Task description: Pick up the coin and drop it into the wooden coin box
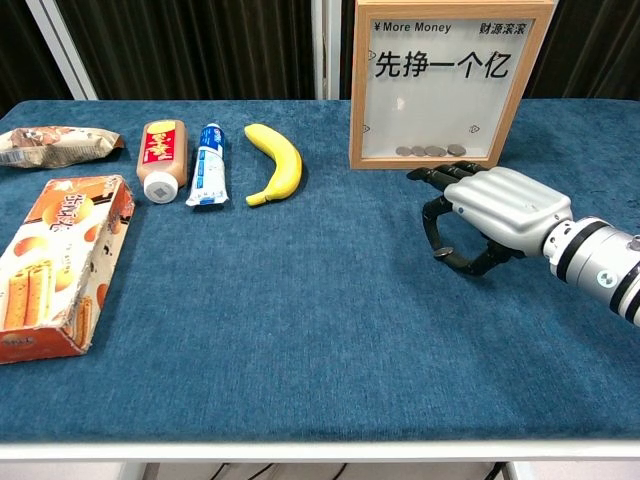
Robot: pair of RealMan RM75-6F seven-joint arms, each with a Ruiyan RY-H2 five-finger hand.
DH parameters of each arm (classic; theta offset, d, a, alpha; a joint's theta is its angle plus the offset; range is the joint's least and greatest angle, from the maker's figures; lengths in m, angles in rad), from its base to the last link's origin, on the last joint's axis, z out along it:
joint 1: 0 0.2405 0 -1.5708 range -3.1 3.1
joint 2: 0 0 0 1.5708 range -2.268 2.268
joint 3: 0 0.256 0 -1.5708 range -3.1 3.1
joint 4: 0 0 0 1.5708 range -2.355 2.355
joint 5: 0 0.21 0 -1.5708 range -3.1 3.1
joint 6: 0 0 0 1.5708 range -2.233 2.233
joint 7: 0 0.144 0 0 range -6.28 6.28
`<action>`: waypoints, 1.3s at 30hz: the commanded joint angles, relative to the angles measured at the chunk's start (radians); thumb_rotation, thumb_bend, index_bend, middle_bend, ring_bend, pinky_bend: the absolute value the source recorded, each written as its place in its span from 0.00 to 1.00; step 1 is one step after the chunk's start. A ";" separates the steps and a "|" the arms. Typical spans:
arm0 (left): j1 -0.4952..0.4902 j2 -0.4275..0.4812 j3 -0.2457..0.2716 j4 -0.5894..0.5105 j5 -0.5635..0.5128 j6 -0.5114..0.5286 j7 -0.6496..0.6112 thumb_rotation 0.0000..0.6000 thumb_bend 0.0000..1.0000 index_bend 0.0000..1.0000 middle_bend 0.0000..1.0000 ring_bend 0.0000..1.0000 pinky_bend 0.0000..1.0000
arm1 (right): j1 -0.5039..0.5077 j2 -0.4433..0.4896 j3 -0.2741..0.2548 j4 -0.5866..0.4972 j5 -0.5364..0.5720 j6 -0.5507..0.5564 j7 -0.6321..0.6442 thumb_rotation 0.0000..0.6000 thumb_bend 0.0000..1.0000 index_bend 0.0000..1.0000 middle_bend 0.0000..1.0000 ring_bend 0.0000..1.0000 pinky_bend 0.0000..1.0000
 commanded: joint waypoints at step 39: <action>-0.006 0.006 0.003 -0.021 0.021 -0.001 0.015 1.00 0.15 0.02 0.00 0.00 0.00 | -0.100 0.435 0.146 -0.516 -0.161 0.427 0.029 1.00 0.36 0.76 0.05 0.00 0.00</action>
